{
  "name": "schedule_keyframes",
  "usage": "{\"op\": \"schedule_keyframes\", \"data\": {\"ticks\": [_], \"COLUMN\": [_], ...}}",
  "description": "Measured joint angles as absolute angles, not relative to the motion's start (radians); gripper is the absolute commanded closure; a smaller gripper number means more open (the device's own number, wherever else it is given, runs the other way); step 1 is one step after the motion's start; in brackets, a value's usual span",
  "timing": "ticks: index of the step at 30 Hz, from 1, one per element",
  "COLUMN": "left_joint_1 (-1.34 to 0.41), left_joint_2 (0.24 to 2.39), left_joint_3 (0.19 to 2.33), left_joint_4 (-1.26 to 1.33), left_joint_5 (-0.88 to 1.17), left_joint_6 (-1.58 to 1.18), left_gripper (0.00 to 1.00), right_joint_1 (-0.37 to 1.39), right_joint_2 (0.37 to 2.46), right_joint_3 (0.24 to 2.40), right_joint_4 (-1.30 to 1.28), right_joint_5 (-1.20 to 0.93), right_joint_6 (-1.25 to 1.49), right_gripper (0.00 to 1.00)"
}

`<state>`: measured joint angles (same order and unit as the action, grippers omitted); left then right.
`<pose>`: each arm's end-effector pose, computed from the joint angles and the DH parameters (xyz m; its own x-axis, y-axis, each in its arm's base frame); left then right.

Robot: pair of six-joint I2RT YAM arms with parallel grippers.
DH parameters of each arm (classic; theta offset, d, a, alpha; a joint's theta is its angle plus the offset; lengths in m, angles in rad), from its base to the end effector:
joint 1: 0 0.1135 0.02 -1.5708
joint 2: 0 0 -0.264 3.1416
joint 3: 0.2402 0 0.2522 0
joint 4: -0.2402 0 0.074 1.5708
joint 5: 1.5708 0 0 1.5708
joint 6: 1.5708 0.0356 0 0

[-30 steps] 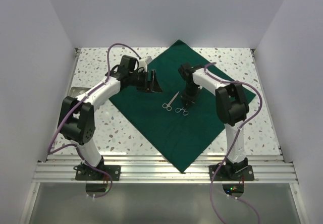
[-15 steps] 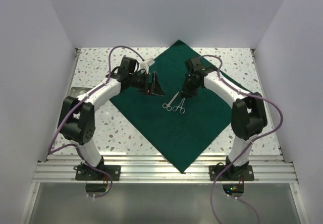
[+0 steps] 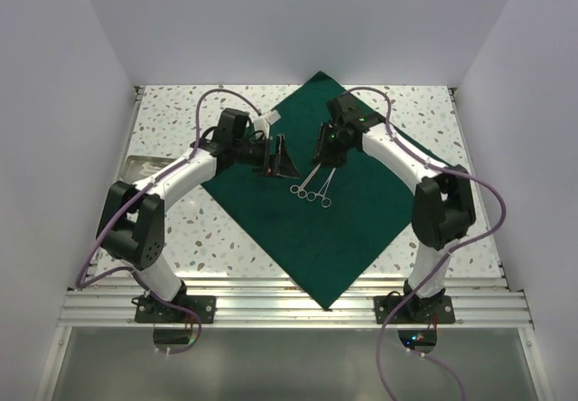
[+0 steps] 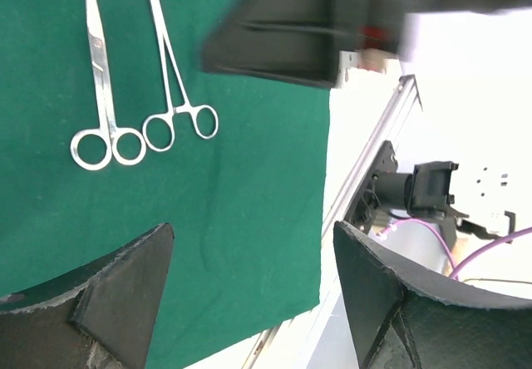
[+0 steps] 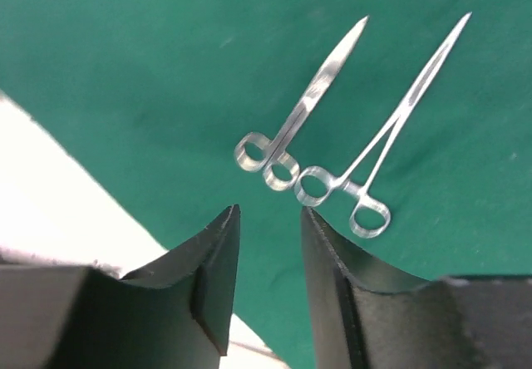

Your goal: Prepare the surgical pack

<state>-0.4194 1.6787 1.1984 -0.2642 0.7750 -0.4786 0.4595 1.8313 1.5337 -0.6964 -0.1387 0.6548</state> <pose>0.3246 -0.1720 0.2486 -0.8998 0.0409 -0.4344 0.3904 0.5203 -0.7596 0.3558 0.1815 0.2625 -0.9045 0.2254 -0.3620 0.0555 0.9039 0.4240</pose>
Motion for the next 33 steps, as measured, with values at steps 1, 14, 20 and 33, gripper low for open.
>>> {"op": "schedule_keyframes", "data": {"ticks": [1,14,20,33], "left_joint_1": [-0.419,-0.419,-0.419,-0.419], "left_joint_2": [1.67,1.659,1.687,1.711], "left_joint_3": [1.198,1.187,1.193,1.204], "left_joint_4": [-0.264,-0.271,-0.274,-0.278], "left_joint_5": [0.765,0.729,0.733,0.749], "left_joint_6": [-0.479,-0.477,-0.475,-0.459], "left_gripper": [0.19,0.19,0.19,0.19], "right_joint_1": [0.46,0.47,0.471,0.471], "right_joint_2": [1.871,2.123,2.163,2.253], "right_joint_3": [1.57,1.712,1.74,1.827], "right_joint_4": [-0.722,-0.918,-0.921,-0.978], "right_joint_5": [-0.115,0.114,0.14,0.152], "right_joint_6": [0.662,0.696,0.697,0.701], "right_gripper": [0.59,0.53,0.54,1.0]}}
